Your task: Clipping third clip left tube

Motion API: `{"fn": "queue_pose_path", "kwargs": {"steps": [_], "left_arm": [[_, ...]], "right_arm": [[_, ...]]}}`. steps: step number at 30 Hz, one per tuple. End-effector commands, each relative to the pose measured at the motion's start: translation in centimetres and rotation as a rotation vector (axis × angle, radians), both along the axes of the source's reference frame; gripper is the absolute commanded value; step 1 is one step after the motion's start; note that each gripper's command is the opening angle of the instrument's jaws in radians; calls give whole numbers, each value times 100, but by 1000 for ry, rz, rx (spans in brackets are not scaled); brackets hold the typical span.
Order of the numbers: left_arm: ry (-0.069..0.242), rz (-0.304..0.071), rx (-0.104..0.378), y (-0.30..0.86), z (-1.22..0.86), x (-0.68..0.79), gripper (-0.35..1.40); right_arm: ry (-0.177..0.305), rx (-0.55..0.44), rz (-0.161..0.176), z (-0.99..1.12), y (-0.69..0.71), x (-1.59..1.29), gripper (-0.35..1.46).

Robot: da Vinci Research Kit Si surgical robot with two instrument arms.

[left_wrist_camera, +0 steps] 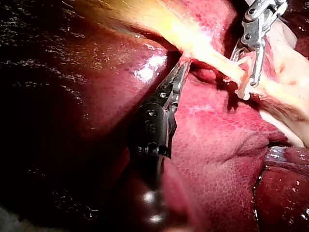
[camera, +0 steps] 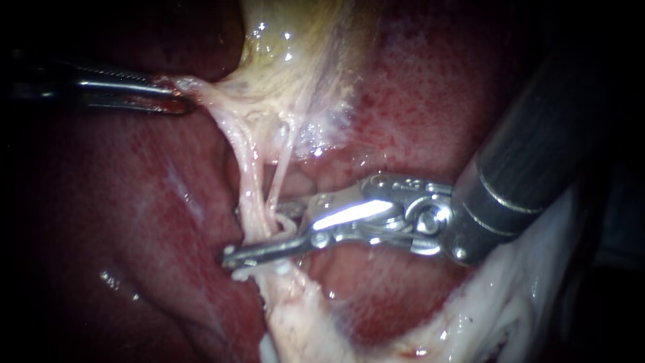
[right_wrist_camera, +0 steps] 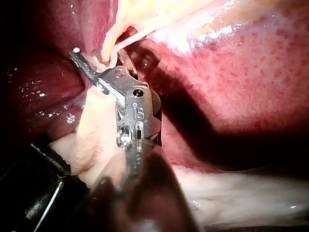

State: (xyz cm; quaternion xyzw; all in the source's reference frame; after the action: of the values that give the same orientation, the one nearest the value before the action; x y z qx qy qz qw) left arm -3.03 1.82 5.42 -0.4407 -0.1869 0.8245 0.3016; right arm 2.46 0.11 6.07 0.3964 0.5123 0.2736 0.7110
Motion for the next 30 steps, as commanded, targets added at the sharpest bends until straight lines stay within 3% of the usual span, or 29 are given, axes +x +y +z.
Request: {"fn": "queue_pose_path", "kwargs": {"steps": [1, 18, 24, 30], "left_arm": [[0, 0, 0, 0, 0, 0, -35], [0, 0, 0, 0, 0, 1, -35], [0, 0, 0, 1, 0, 1, -35], [0, 0, 0, 1, 0, 1, -35]], "right_arm": [[-1, -2, 7, 0, 0, -3, 49], [-47, -14, 44, 6, 29, -83, 50], [-38, -26, 38, -12, 35, -89, 50], [-30, -24, 29, -26, 33, -78, 50]]}}
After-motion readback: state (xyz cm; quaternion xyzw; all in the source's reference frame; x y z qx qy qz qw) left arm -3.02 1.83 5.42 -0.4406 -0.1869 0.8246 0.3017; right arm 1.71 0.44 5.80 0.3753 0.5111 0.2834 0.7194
